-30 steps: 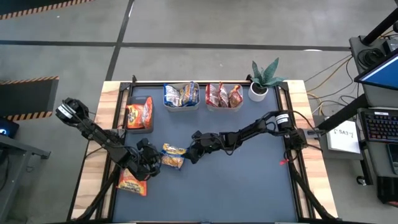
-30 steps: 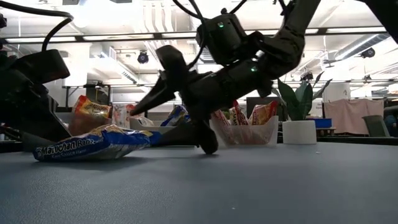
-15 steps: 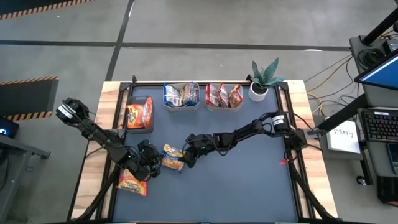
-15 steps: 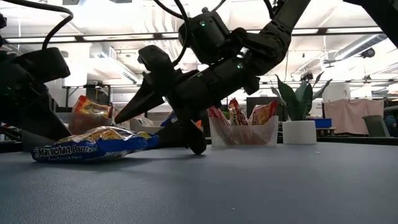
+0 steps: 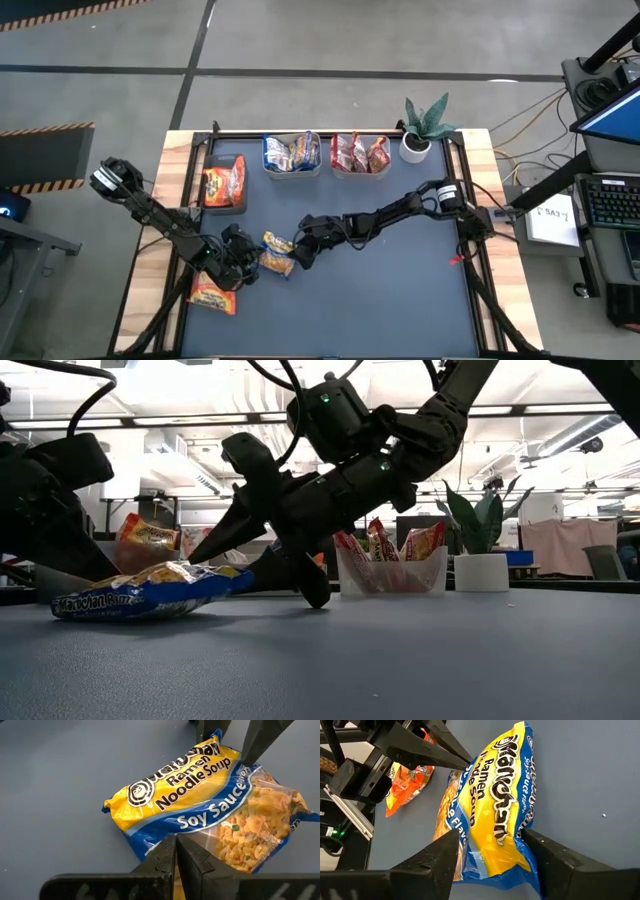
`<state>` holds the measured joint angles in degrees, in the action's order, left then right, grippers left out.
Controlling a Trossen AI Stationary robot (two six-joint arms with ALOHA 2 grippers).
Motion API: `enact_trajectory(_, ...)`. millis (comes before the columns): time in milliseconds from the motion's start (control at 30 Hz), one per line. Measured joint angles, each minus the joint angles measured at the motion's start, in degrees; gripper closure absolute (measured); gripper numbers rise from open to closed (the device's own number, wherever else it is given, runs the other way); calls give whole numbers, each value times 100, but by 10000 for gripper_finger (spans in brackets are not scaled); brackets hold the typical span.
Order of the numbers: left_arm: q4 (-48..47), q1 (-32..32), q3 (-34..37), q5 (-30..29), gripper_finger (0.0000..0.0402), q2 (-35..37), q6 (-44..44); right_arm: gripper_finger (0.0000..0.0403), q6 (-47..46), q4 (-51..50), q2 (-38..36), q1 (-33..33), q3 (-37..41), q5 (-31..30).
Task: Sort Maruchan noodles
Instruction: Put the blue noodle pack into the gray bin
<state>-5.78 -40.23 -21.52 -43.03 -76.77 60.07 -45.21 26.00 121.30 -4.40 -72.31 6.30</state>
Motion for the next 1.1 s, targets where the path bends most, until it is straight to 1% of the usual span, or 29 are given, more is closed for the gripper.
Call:
enact_trajectory(167, 2, 0, -4, 0, 402, 0, 2, 239, 124, -2, 0, 11, 2, 4)
enact_trajectory(400, 5, 0, -21, 0, 402, 0, 2, 304, 345, -33, 0, 15, -9, 3)
enact_trajectory(567, 0, 0, -120, 0, 401, 0, -130, 352, 699, -54, 0, 25, -9, -8)
enact_trajectory(667, -30, 0, -218, -4, 399, 2, -308, 374, 998, -91, -16, 26, -9, -27)
enact_trajectory(833, -309, 0, -402, -15, 380, 2, -368, 384, 1657, -248, -157, 26, -9, -38)
enact_trajectory(967, -650, 0, -622, -61, 354, 4, -358, 385, 2094, -443, -298, 24, -4, -66)
enact_trajectory(1100, -1162, 0, -949, -138, 312, 7, -358, 386, 2667, -859, -499, 13, -4, -502)
